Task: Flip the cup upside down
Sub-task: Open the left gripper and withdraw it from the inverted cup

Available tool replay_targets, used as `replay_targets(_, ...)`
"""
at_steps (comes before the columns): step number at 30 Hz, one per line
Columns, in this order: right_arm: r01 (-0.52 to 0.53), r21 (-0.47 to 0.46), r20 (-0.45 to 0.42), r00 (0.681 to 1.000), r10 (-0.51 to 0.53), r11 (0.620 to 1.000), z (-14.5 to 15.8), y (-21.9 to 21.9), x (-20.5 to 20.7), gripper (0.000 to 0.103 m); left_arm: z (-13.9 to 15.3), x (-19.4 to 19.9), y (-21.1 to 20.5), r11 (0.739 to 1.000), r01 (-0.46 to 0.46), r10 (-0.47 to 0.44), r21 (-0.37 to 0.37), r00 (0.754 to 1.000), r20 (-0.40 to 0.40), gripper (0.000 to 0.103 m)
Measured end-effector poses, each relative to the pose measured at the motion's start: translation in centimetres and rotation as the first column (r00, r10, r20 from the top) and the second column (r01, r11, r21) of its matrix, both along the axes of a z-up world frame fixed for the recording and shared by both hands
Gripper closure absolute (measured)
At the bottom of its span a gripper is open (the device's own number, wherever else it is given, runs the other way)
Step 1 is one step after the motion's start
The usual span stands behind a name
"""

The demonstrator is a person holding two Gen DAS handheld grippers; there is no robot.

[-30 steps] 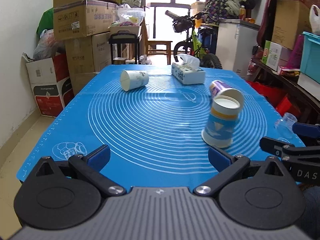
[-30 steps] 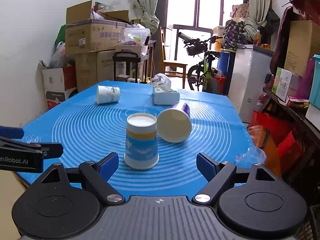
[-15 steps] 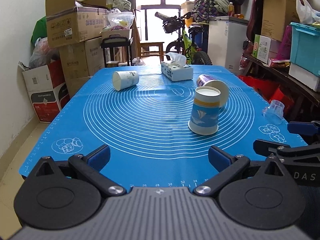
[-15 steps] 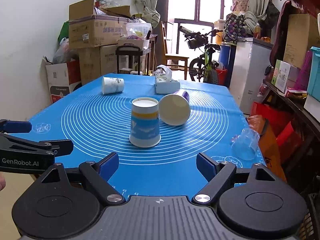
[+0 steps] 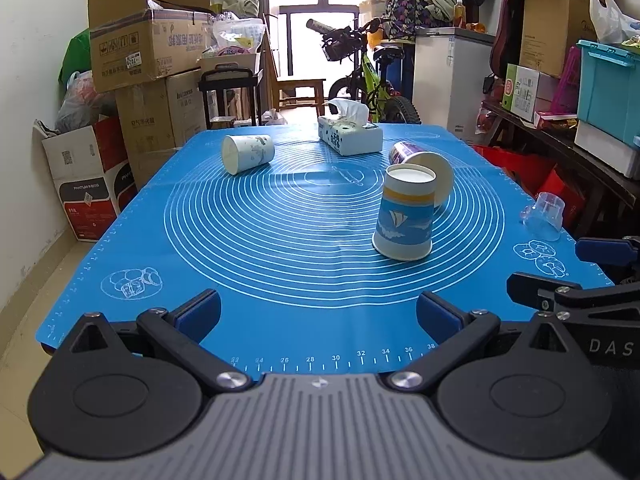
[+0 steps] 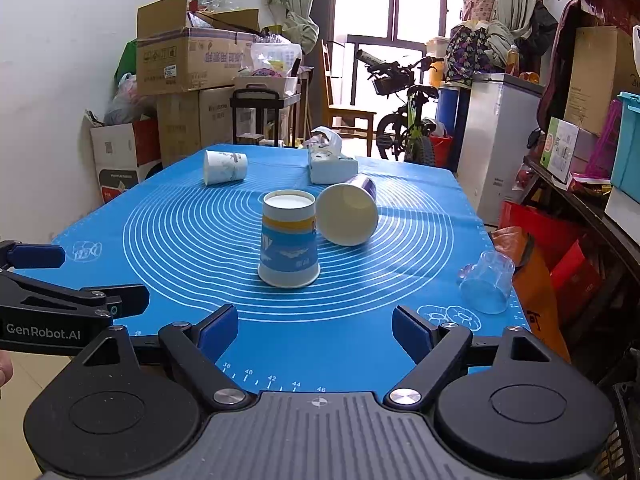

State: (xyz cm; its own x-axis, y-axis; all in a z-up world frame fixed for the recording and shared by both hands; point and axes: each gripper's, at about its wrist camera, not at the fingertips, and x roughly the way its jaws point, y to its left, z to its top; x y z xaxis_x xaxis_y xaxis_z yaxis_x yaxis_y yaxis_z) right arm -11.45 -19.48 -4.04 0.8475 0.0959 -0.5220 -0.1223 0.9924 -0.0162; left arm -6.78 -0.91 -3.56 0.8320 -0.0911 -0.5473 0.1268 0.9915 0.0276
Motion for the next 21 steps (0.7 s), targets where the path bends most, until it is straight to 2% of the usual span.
replay_targets(21,0.000,-0.002,0.001,1.000,0.000,1.000,-0.01,0.12,-0.14,0.017,-0.07,0.33,0.80,1.000,-0.020,0.020,-0.012,1.000,-0.017,0.000)
